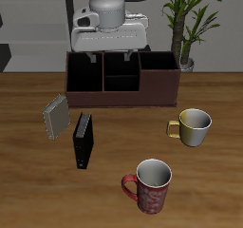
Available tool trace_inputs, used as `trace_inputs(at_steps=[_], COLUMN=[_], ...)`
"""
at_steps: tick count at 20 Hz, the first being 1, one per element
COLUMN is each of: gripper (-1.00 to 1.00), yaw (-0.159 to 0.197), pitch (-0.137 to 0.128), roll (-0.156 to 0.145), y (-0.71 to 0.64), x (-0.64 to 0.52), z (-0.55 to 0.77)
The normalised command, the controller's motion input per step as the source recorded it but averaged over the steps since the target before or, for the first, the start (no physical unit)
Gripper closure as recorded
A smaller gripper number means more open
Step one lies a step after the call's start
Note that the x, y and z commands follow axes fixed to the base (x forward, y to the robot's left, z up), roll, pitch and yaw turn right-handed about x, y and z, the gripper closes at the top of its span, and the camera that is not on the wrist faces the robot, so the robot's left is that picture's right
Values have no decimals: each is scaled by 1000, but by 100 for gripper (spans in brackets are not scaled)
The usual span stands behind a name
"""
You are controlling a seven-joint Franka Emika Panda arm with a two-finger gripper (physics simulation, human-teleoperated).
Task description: Place the black book into the back desk caddy's front compartment
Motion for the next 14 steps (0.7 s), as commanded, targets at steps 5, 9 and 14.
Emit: trace_inputs(at_steps=[5, 9, 14], gripper=[-100, -100, -100], yaw=[3, 21, -17], pitch=[-29, 8, -26], roll=[-18, 80, -11], y=[-578, -535, -379], x=[224, 217, 140], z=[87, 120, 119])
